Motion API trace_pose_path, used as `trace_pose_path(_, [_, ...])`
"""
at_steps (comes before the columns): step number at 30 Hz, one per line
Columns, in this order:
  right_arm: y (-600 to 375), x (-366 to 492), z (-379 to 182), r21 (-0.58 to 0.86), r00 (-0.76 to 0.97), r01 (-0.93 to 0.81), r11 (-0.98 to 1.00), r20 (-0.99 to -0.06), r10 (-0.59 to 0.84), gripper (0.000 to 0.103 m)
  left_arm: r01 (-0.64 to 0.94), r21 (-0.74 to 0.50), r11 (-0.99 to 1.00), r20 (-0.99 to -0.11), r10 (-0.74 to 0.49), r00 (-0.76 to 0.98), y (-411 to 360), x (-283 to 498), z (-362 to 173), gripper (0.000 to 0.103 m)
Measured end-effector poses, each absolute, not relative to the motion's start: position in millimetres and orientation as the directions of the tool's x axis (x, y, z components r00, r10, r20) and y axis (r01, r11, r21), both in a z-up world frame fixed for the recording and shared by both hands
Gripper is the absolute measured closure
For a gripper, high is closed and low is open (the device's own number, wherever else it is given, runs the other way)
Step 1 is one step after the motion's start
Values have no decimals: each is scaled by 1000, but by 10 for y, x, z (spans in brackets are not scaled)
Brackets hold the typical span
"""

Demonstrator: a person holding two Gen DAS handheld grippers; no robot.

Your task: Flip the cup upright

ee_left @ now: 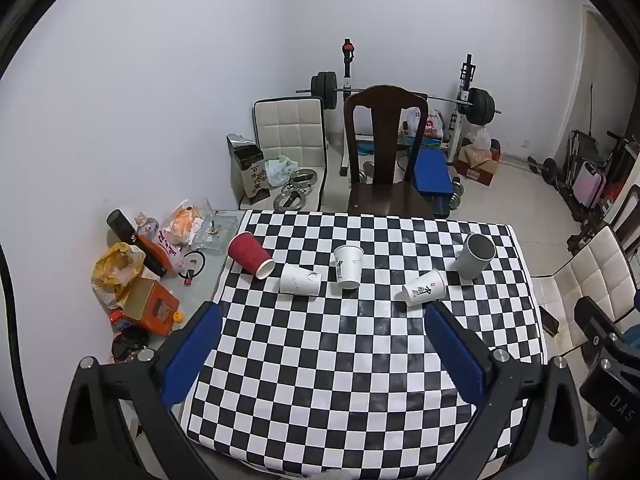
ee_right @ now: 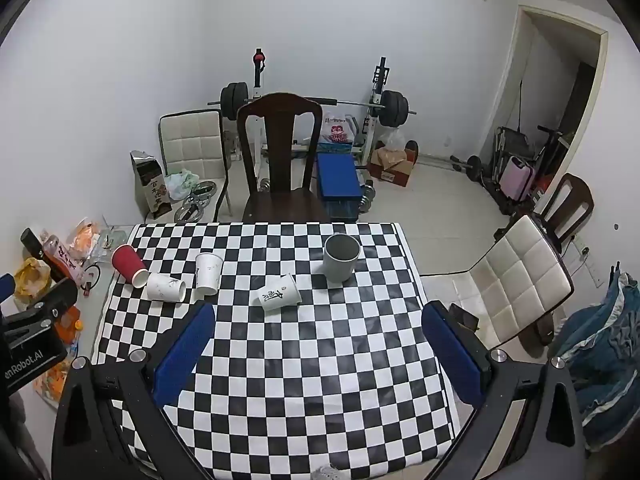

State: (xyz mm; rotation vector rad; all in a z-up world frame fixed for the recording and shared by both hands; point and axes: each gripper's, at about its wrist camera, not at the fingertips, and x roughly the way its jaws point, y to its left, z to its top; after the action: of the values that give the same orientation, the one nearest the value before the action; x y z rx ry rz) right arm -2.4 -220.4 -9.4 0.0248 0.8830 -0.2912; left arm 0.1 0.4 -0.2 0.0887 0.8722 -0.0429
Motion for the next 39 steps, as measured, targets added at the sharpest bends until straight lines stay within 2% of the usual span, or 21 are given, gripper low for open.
trace_pose_path(39, [-2221,-89,45,-87,618,265,960,-749,-238,0,80,60,995,-765,-6,645,-133,-47,-84,0])
